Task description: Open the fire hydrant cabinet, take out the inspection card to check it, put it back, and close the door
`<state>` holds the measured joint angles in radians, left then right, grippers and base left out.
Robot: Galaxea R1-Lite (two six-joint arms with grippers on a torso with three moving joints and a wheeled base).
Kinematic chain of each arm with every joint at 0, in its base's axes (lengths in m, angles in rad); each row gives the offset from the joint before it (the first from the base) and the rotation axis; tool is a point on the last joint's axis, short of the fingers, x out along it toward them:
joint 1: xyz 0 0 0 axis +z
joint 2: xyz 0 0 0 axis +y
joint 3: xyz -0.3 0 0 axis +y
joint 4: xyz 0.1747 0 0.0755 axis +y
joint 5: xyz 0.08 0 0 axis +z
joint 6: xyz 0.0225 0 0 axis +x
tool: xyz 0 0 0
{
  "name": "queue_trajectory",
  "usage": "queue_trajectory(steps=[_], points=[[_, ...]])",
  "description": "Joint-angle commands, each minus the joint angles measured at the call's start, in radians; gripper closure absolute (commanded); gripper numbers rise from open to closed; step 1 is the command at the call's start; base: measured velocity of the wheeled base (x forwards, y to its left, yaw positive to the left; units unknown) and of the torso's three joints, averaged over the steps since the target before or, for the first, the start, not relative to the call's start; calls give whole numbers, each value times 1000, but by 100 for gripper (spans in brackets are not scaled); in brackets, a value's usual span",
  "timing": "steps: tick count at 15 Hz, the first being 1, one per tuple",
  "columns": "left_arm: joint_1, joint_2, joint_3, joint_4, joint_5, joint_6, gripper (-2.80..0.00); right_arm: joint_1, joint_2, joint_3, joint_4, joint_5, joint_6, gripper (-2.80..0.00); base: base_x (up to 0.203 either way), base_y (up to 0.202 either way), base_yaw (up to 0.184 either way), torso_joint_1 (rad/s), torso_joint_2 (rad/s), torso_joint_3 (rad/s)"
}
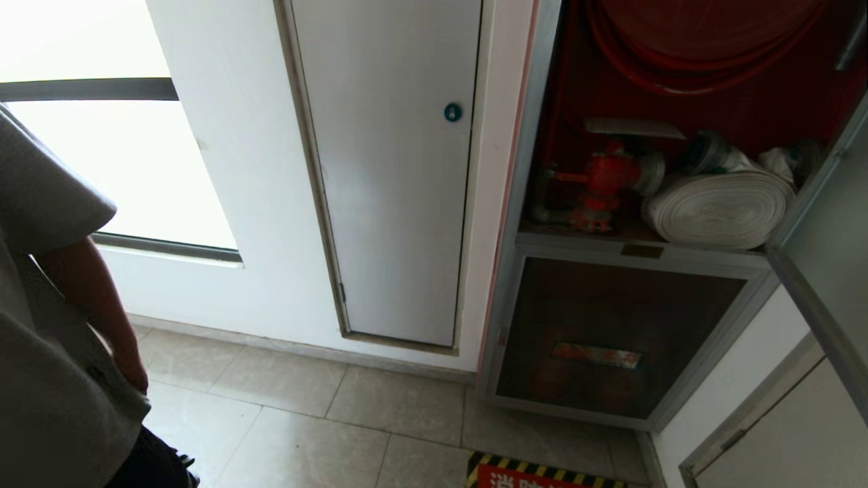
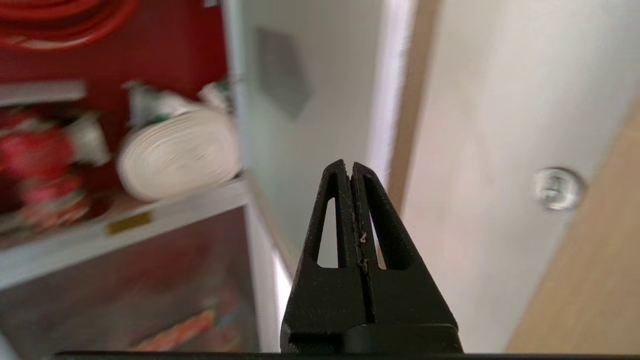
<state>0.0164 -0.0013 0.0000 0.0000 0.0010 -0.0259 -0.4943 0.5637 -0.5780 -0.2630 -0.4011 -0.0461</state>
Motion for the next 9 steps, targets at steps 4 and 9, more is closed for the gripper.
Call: queue_trajectory(steps=[4,9], points=[[0,1,0,0,0,0,0,-177,84,2,-34,-4,89,0,0,0,0,0,0,0],[0,1,0,0,0,0,0,-293,153,1,-68,-3,120,0,0,0,0,0,0,0]])
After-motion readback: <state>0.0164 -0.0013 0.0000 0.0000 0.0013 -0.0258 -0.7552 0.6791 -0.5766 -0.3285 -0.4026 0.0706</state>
